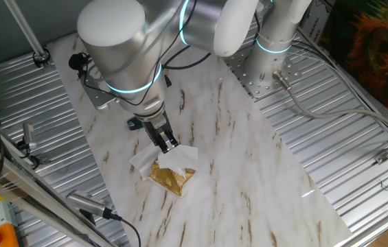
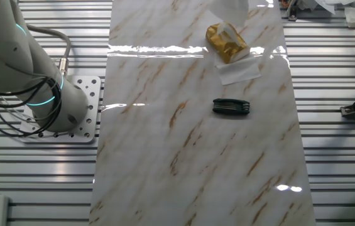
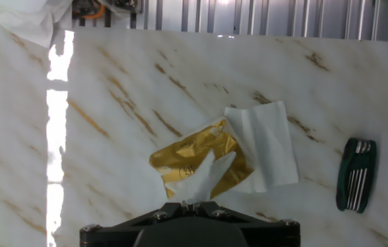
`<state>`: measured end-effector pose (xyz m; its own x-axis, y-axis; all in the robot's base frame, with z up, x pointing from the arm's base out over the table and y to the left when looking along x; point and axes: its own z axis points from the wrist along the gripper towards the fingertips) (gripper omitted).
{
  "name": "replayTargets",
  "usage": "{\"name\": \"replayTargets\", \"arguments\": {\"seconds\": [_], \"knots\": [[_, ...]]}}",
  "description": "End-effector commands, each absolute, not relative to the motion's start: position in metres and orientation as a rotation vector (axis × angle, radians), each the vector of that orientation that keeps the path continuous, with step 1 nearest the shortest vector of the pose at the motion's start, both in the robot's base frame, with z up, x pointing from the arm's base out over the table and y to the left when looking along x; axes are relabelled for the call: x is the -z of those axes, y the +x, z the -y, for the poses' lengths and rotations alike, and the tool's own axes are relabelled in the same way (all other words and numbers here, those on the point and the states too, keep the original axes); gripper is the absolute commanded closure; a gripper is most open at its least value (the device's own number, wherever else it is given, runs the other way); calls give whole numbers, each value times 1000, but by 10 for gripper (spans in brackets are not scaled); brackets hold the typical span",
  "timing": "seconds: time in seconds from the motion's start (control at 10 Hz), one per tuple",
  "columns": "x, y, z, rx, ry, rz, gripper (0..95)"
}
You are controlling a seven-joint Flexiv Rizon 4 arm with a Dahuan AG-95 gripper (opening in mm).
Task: Pull out a napkin
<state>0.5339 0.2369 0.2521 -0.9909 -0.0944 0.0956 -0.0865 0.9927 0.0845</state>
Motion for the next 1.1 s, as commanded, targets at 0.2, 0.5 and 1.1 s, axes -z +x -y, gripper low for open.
{"name": "replayTargets", "arguments": {"seconds": [0.2,0.5,1.1], "knots": [[-257,548,-234,123,198,3022,950],[-263,568,-228,125,326,3020,950],[-263,595,-220,117,456,3015,950]]}}
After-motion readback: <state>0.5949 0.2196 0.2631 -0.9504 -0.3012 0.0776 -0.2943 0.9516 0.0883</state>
